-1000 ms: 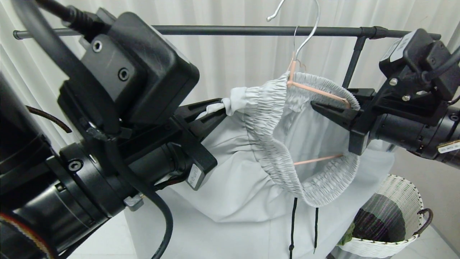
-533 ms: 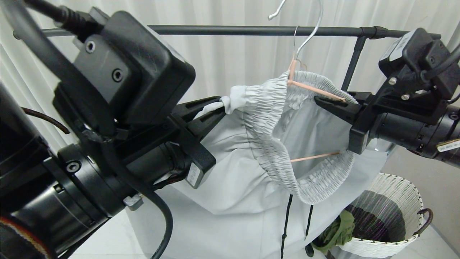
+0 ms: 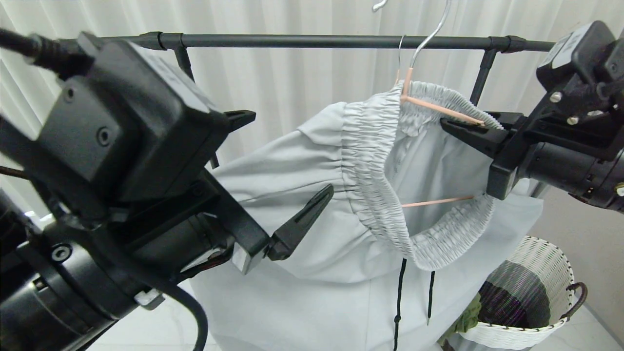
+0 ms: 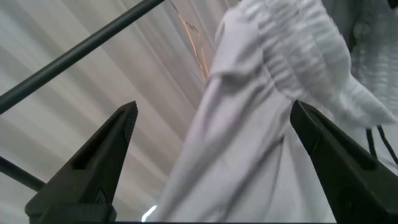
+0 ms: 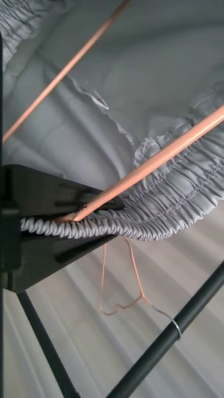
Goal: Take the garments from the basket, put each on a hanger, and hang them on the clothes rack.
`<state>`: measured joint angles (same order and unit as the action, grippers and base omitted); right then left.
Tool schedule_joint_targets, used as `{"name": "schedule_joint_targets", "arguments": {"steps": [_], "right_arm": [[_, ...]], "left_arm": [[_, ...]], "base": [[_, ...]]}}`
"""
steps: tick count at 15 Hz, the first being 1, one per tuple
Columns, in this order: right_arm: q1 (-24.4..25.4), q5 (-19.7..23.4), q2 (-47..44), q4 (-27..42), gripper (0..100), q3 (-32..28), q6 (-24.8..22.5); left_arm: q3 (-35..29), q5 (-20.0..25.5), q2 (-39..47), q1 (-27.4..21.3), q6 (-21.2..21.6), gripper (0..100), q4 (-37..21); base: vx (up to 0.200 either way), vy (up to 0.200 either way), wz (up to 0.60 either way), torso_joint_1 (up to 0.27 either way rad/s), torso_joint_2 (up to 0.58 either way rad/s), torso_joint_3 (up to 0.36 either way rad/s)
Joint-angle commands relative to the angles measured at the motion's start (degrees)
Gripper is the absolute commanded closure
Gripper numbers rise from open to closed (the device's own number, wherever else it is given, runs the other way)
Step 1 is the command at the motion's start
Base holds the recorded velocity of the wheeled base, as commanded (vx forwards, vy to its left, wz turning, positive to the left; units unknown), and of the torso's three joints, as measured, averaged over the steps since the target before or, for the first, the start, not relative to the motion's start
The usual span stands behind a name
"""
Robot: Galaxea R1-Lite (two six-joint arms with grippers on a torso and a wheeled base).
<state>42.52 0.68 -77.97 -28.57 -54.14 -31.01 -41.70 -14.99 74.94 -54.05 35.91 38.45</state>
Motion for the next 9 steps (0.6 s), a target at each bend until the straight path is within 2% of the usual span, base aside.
{"name": "schedule_joint_targets", "arguments": {"steps": [1, 6, 9], "right_arm": [[-0.95, 0.02, 1.07, 0.01, 100, -0.18, -0.1], [-1.65, -0.07, 2.47, 5.64, 100, -2.73, -0.01], [-1.65, -0.68, 1.59, 5.72, 100, -4.22, -0.01]], "left_arm": [[4.53, -0.3, -5.5, 0.26, 0.21, 0, -0.04], [17.09, -0.56, -15.61, 9.32, 0.03, 0, -0.13], [22.98, -0.47, -15.87, 10.37, -1.28, 0, -0.13]], "base": [[0.0, 0.0, 0.0, 0.0, 0.0, 0.0], [0.0, 0.0, 0.0, 0.0, 0.0, 0.0], [0.0, 0.0, 0.0, 0.0, 0.0, 0.0]]}}
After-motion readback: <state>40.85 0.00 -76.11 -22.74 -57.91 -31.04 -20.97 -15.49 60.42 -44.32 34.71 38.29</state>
